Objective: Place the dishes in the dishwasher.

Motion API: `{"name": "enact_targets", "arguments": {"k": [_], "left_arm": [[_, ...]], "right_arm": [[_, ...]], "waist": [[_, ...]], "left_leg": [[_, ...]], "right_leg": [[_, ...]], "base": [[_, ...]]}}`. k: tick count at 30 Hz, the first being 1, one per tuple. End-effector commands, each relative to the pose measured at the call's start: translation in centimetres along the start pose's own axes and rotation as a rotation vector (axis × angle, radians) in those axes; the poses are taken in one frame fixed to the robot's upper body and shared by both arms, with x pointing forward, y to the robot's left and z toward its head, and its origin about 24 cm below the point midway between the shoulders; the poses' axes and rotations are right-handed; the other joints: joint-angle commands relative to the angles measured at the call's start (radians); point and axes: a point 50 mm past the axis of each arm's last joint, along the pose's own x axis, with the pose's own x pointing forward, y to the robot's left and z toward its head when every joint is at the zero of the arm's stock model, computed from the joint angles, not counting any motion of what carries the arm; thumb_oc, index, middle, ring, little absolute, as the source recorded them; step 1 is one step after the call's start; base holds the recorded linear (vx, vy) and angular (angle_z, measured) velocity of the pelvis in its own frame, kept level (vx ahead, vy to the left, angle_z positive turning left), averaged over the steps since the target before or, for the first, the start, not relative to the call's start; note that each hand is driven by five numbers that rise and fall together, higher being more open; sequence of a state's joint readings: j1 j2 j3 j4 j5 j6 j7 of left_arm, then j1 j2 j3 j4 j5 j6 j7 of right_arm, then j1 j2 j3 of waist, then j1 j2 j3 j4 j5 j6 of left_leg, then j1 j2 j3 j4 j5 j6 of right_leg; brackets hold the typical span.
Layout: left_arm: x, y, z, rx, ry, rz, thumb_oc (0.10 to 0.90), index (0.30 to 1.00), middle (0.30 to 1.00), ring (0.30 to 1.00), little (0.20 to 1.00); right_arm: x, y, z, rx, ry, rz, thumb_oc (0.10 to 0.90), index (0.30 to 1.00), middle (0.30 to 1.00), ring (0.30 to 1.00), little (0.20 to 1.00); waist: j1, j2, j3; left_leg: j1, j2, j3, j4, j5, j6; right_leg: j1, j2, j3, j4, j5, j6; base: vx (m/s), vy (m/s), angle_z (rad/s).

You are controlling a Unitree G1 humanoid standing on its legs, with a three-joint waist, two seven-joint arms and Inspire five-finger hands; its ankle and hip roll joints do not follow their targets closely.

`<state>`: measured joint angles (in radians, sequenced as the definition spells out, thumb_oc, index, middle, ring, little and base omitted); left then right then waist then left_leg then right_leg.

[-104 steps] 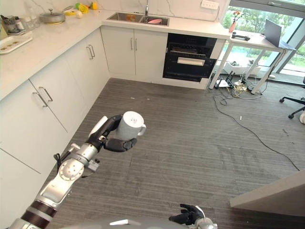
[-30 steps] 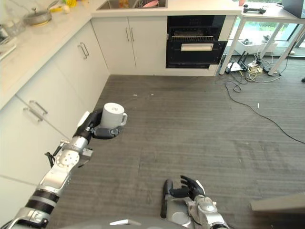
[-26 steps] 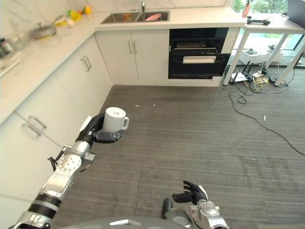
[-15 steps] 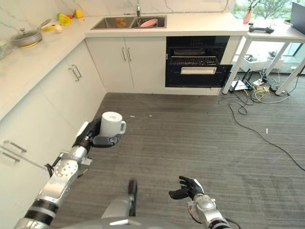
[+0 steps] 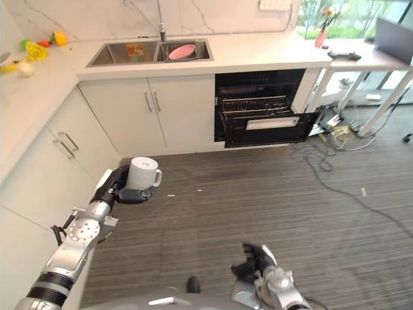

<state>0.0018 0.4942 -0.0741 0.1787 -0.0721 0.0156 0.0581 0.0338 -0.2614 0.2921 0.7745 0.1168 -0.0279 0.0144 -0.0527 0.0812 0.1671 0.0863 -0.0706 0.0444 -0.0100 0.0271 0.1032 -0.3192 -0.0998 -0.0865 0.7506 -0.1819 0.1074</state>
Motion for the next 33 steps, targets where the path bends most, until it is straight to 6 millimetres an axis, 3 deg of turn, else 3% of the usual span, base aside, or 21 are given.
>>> {"name": "enact_targets", "arguments": {"k": [1,4,7,8,9,10,11,12,13,15,17,19,22,24,26,28,33], "left_arm": [[0.5,1.9,5.3,0.053,-0.275,0.06,0.4,0.3,0.3,0.3,0.3],[0.7,1.9,5.6,0.062,-0.286,0.056,0.4,0.3,0.3,0.3,0.3],[0.8,1.2,5.8,0.054,-0.299,0.032,0.4,0.3,0.3,0.3,0.3],[0.8,1.2,5.8,0.054,-0.298,0.032,0.4,0.3,0.3,0.3,0.3],[0.8,0.9,5.7,0.044,-0.296,0.026,0.4,0.3,0.3,0.3,0.3],[0.8,0.3,5.5,0.027,-0.288,0.011,0.4,0.3,0.3,0.3,0.3],[0.8,0.3,5.5,0.026,-0.288,0.011,0.4,0.3,0.3,0.3,0.3],[0.7,0.6,5.5,0.021,-0.286,0.013,0.4,0.3,0.3,0.3,0.3],[0.6,0.9,5.5,0.022,-0.282,0.023,0.4,0.3,0.3,0.3,0.3],[0.7,0.9,5.4,0.025,-0.277,0.03,0.4,0.3,0.3,0.3,0.3],[0.7,0.8,5.3,0.01,-0.272,0.033,0.4,0.3,0.3,0.3,0.3],[0.4,0.9,4.9,0.008,-0.262,0.04,0.4,0.3,0.3,0.3,0.3],[-0.1,1.5,4.0,0.008,-0.236,0.073,0.4,0.3,0.3,0.3,0.3],[-0.1,1.4,3.9,0.01,-0.231,0.081,0.4,0.3,0.3,0.3,0.3],[-0.1,1.3,3.6,0.015,-0.218,0.076,0.4,0.3,0.3,0.3,0.3],[-0.1,1.3,3.6,0.033,-0.217,0.068,0.4,0.3,0.3,0.3,0.3],[-0.1,1.6,3.4,0.043,-0.209,0.082,0.4,0.3,0.3,0.3,0.3]], "right_arm": [[0.4,0.3,0.7,-0.002,-0.035,-0.002,0.8,0.9,0.9,0.9,0.9],[0.4,0.3,0.8,-0.02,-0.041,0.0,0.8,0.9,0.9,0.9,0.9],[0.1,0.4,0.1,-0.016,-0.022,0.002,0.8,0.9,0.9,0.9,0.9],[0.1,0.4,0.0,-0.015,-0.021,0.002,0.8,0.9,0.9,0.9,0.9],[0.0,0.2,-0.2,-0.013,-0.015,-0.003,0.8,0.9,0.9,0.9,0.9],[0.0,-0.7,-0.4,-0.004,0.0,-0.032,0.8,0.9,0.9,0.9,0.9],[0.0,-0.7,-0.4,-0.004,0.0,-0.032,0.8,0.9,0.9,0.9,0.9],[0.1,-1.2,0.0,0.011,-0.015,-0.053,0.8,0.9,0.9,0.9,0.9],[0.1,-1.3,0.6,-0.001,-0.038,-0.051,0.8,0.9,0.9,0.9,0.9],[0.2,-1.6,1.0,-0.022,-0.044,-0.061,0.8,0.9,0.9,0.9,0.9],[0.3,-1.5,1.1,-0.017,-0.044,-0.058,0.8,0.9,0.9,0.9,0.9],[0.4,-1.4,1.7,-0.023,-0.067,-0.05,0.8,0.9,0.9,0.9,0.9],[0.7,-1.1,2.7,-0.055,-0.095,-0.027,0.8,0.9,0.9,0.9,0.9],[0.8,-1.0,2.8,-0.059,-0.103,-0.024,0.8,0.9,0.9,0.9,0.9],[0.7,-0.9,2.5,-0.056,-0.096,-0.02,0.8,0.9,0.9,0.9,0.9],[0.5,-0.5,2.2,-0.048,-0.094,-0.003,0.8,0.9,0.9,0.9,0.9],[0.6,0.1,2.3,-0.064,-0.09,0.018,0.8,0.9,0.9,0.9,0.9]], "waist": [[0.021,-0.068,-0.054],[0.01,-0.061,-0.063],[0.008,-0.053,-0.099],[0.008,-0.053,-0.099],[0.001,-0.057,-0.11],[-0.005,-0.041,-0.12],[-0.005,-0.04,-0.121],[0.002,-0.055,-0.106],[0.015,-0.064,-0.09],[0.034,-0.079,-0.078],[0.052,-0.07,-0.079],[0.069,-0.076,-0.076],[0.113,-0.063,-0.073],[0.108,-0.051,-0.076],[0.106,-0.034,-0.089],[0.088,-0.03,-0.098],[0.095,-0.017,-0.097]], "left_leg": [[0.081,-0.035,-0.039,-0.027,-0.07,-0.031],[0.172,-0.025,-0.04,-0.024,-0.151,-0.052],[0.178,-0.019,-0.057,0.104,-0.161,-0.086],[0.176,-0.018,-0.058,0.112,-0.165,-0.088],[0.152,-0.037,-0.059,0.191,-0.127,-0.102],[0.084,-0.033,-0.074,0.408,-0.011,-0.175],[0.08,-0.032,-0.074,0.414,-0.014,-0.176],[-0.045,-0.042,-0.053,0.715,0.145,-0.283],[-0.101,-0.054,-0.035,0.856,0.154,-0.3],[-0.19,-0.037,-0.003,0.941,0.1,-0.246],[-0.192,-0.017,-0.034,0.787,0.053,-0.195],[-0.197,-0.003,-0.041,0.592,-0.033,-0.148],[-0.216,-0.051,-0.154,0.272,-0.019,-0.134],[-0.17,-0.032,-0.141,0.21,-0.014,-0.131],[-0.108,-0.032,-0.151,0.143,-0.035,-0.105],[-0.067,-0.034,-0.151,0.104,-0.047,-0.09],[-0.02,-0.039,-0.136,0.055,-0.053,-0.058]], "right_leg": [[0.086,0.028,-0.142,-0.506,0.298,-0.01],[0.069,0.036,-0.308,-0.683,0.285,0.011],[0.163,0.067,-0.337,-0.736,0.249,-0.047],[0.166,0.069,-0.338,-0.74,0.25,-0.048],[0.186,0.064,-0.329,-0.738,0.263,-0.072],[0.223,0.086,-0.269,-0.703,0.244,-0.095],[0.221,0.087,-0.269,-0.703,0.244,-0.096],[0.282,0.072,-0.242,-0.705,0.24,-0.123],[0.314,0.07,-0.214,-0.708,0.226,-0.14],[0.362,0.075,-0.176,-0.719,0.201,-0.156],[0.386,0.086,-0.14,-0.726,0.19,-0.146],[0.391,0.081,-0.1,-0.719,0.177,-0.124],[0.4,0.098,-0.021,-0.704,0.166,-0.102],[0.404,0.103,-0.01,-0.68,0.142,-0.099],[0.396,0.108,-0.001,-0.641,0.119,-0.093],[0.389,0.1,0.002,-0.603,0.112,-0.088],[0.352,0.09,0.007,-0.527,0.1,-0.073]], "base": [[0.54,0.044,0.75],[0.59,0.01,0.33],[0.5,-0.077,0.1],[0.3,-0.023,-0.03],[0.46,-0.021,0.13],[0.46,-0.016,0.13],[0.57,-0.069,0.37],[0.39,-0.075,0.27],[0.51,-0.118,0.18],[0.4,-0.062,-0.52],[0.39,0.045,-0.9],[0.32,0.075,-0.95],[0.25,0.092,-1.0],[0.18,0.101,-1.02],[0.18,0.143,-0.47],[0.17,0.132,-0.22],[0.06,0.07,-0.2]]}}
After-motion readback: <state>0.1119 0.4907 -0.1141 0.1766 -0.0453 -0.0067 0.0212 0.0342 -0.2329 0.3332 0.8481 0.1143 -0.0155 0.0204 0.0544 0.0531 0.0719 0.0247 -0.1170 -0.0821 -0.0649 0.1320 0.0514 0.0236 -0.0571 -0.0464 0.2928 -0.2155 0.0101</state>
